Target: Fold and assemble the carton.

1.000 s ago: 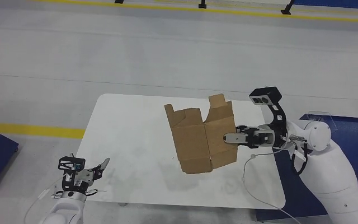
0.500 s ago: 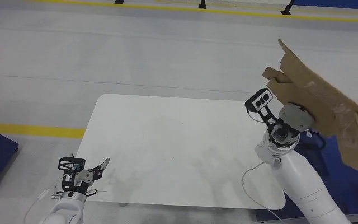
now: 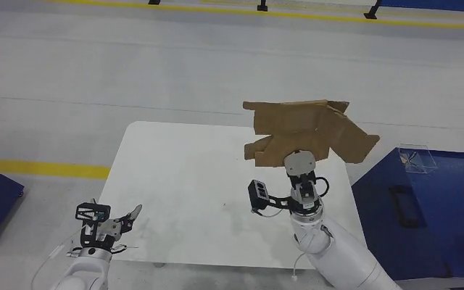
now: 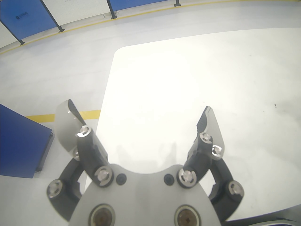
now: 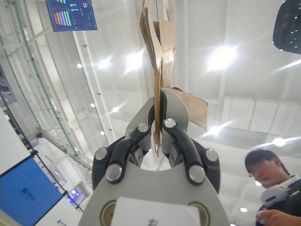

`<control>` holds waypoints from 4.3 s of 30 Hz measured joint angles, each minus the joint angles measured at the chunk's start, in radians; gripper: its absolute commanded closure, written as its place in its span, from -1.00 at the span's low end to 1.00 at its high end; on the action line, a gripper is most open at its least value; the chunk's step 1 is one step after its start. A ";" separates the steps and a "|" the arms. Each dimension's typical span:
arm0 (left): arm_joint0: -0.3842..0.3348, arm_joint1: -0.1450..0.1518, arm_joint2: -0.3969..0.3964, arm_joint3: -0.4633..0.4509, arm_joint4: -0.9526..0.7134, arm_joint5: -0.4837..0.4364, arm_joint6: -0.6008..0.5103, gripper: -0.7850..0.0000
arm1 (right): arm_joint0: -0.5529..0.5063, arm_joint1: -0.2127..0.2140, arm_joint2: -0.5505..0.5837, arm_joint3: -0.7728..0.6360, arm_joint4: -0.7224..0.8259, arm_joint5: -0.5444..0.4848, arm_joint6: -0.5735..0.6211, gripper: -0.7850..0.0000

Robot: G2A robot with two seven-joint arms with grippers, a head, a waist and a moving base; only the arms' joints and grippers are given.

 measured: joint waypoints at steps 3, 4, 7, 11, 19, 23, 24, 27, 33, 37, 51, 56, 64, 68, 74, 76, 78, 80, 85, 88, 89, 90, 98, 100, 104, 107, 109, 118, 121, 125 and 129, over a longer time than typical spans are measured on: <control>0.000 0.000 0.000 0.000 0.000 0.000 0.000 -1.00 | 0.015 -0.010 0.032 0.011 -0.008 -0.009 -0.007 1.00; 0.000 0.000 0.000 0.000 0.000 0.000 0.000 -1.00 | 0.021 -0.013 0.051 0.011 -0.031 -0.016 0.003 1.00; 0.000 0.000 0.000 0.000 0.000 0.000 0.000 -1.00 | 0.046 -0.016 0.157 0.007 -0.226 -0.089 0.098 1.00; 0.000 0.000 0.000 0.000 0.000 0.000 0.000 -1.00 | 0.078 -0.009 0.326 0.025 -0.756 -0.386 0.397 1.00; 0.000 0.000 0.000 0.000 0.000 0.000 0.000 -1.00 | 0.103 0.019 0.606 0.060 -1.254 -0.864 0.625 1.00; 0.000 0.000 0.000 0.000 0.000 0.000 0.000 -1.00 | 0.044 0.029 0.741 -0.008 -1.494 -1.194 0.630 1.00; 0.000 0.000 0.000 0.000 0.000 0.000 0.000 -1.00 | 0.024 0.029 0.762 -0.033 -1.537 -1.255 0.609 1.00; 0.000 0.000 0.000 0.000 0.000 0.000 0.000 -1.00 | -0.048 0.024 0.813 -0.122 -1.623 -1.335 0.519 1.00; 0.000 0.000 0.000 0.000 0.000 0.000 0.000 -1.00 | -0.138 0.014 0.824 -0.236 -1.878 -1.429 0.415 1.00; 0.000 0.000 0.000 0.000 0.000 0.000 0.000 -1.00 | -0.139 0.014 0.810 -0.242 -1.910 -1.427 0.417 1.00; 0.000 0.000 0.000 0.000 0.000 0.000 0.000 -1.00 | -0.112 0.028 0.961 -0.321 -2.135 -1.521 0.322 1.00; 0.000 0.000 0.000 0.000 0.000 0.000 0.000 -1.00 | -0.101 0.046 1.171 -0.408 -2.493 -1.632 0.210 1.00; 0.000 0.000 0.000 0.000 0.000 0.000 0.000 -1.00 | -0.140 0.040 1.372 -0.609 -3.024 -1.796 -0.002 1.00; 0.000 0.000 0.000 0.000 0.000 0.000 0.000 -1.00 | -0.192 0.024 1.368 -0.692 -3.261 -1.893 -0.163 1.00; 0.000 0.000 0.000 0.000 0.000 0.000 0.000 -1.00 | -0.249 0.016 1.288 -0.768 -3.647 -1.926 -0.414 1.00; 0.000 0.000 0.000 0.000 0.000 0.000 0.000 -1.00 | -0.250 0.028 1.237 -0.766 -3.809 -1.926 -0.525 1.00; 0.000 0.000 0.000 0.000 0.000 0.000 0.000 -1.00 | -0.256 0.044 1.179 -0.766 -4.032 -1.926 -0.682 1.00; 0.000 0.000 0.000 0.000 0.000 0.000 0.000 -1.00 | -0.254 0.061 1.136 -0.766 -4.294 -1.920 -0.865 1.00; 0.000 0.000 0.000 0.000 0.000 0.000 0.000 -1.00 | -0.408 0.083 1.055 -0.766 -4.871 -1.633 -1.275 1.00; 0.000 0.000 0.000 0.000 0.000 0.000 0.000 -1.00 | -0.541 0.084 1.053 -0.766 -5.114 -1.382 -1.413 1.00; 0.000 0.000 0.000 0.000 0.000 0.000 0.000 -1.00 | -0.588 0.083 1.053 -0.766 -5.179 -1.299 -1.443 1.00; 0.000 0.000 0.000 0.000 0.000 0.000 0.000 -1.00 | -0.620 0.081 1.053 -0.766 -5.214 -1.245 -1.458 1.00; 0.000 0.000 0.000 0.000 0.000 0.000 0.000 -1.00 | -0.723 0.074 1.100 -0.766 -5.175 -1.092 -1.527 1.00; 0.000 0.000 0.000 0.000 0.000 0.000 0.000 -1.00 | -0.712 0.075 1.128 -0.766 -5.062 -1.182 -1.569 1.00; 0.000 0.000 0.000 0.000 0.000 0.000 0.000 -1.00 | -0.638 0.080 1.267 -0.766 -4.697 -1.466 -1.577 1.00; 0.000 0.000 0.000 0.000 0.000 0.000 0.000 -1.00 | -0.594 0.083 1.386 -0.766 -4.363 -1.686 -1.495 1.00; 0.000 0.000 0.000 0.000 0.000 0.000 0.000 -1.00 | -0.584 0.085 1.449 -0.766 -4.166 -1.779 -1.407 1.00; 0.000 0.000 0.000 0.000 0.000 0.000 0.000 -1.00 | -0.642 0.158 1.380 -0.658 -3.206 -1.925 -0.889 1.00; 0.000 0.000 0.000 0.000 0.000 0.000 0.000 -1.00 | -0.634 0.200 1.258 -0.618 -2.922 -1.906 -0.682 1.00; 0.000 0.000 0.000 0.000 0.000 0.000 0.000 -1.00 | -0.581 0.252 1.053 -0.560 -2.519 -1.849 -0.388 1.00; 0.000 0.000 0.000 0.000 0.000 0.000 0.000 -1.00 | -0.517 0.272 0.899 -0.493 -2.230 -1.788 -0.171 1.00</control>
